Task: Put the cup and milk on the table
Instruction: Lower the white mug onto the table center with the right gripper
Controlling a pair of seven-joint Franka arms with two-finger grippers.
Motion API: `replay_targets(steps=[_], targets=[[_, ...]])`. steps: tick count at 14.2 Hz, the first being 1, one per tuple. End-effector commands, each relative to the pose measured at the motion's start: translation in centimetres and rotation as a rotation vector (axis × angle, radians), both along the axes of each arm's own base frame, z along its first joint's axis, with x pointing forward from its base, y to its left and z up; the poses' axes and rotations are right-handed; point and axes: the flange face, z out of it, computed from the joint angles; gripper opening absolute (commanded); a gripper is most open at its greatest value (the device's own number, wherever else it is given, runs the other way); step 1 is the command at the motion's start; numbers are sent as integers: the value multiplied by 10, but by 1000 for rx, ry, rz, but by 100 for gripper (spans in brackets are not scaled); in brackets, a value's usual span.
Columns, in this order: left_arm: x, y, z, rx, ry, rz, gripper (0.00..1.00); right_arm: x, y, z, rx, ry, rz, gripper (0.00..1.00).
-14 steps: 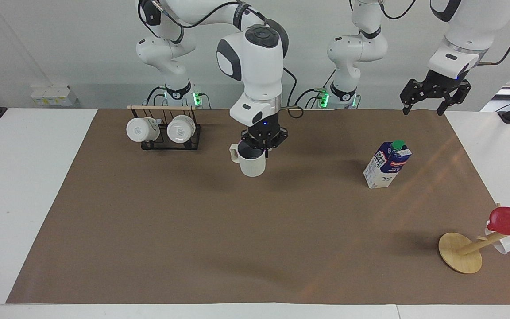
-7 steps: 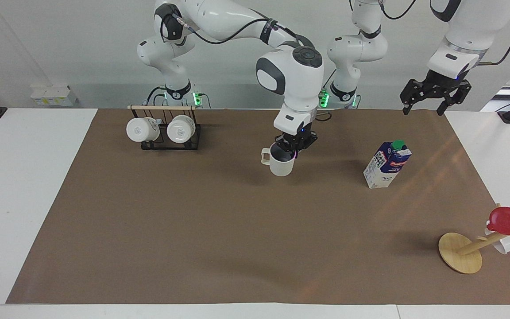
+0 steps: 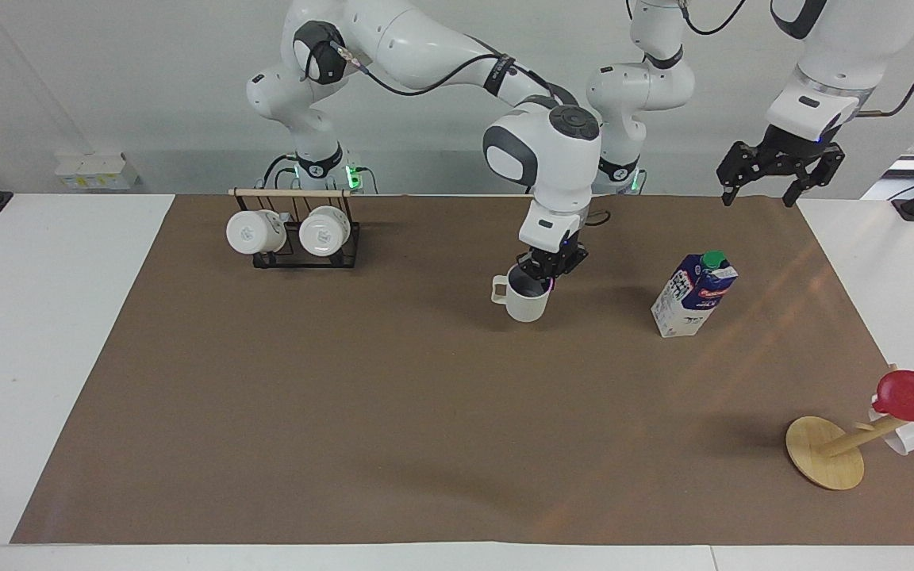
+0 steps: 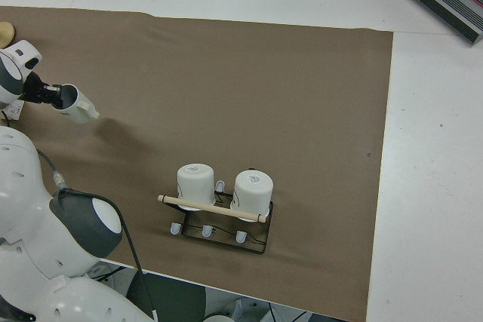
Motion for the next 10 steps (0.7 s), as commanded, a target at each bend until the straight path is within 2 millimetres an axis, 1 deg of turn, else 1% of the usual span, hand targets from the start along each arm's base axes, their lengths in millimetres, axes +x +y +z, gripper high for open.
replay_targets(steps=[1,2,3,7,8,9,10], targets=[[-3,0,7,22,5,-1,100,1,6,1,14,-9,-14,0],[-3,0,7,22,5,-1,100,-7,14,-3,11,-3,1,0],[-3,0,7,22,5,-1,100,-14,18,-11,1,6,13,0],[-3,0,7,22,5,-1,100,-13,18,-9,10,2,9,0],[-3,0,7,22,5,-1,100,-14,19,-8,10,4,9,7],[-3,0,7,22,5,-1,100,-15,19,-8,9,5,4,18],[-3,0,7,22,5,-3,100,-14,18,-8,10,3,-12,34]])
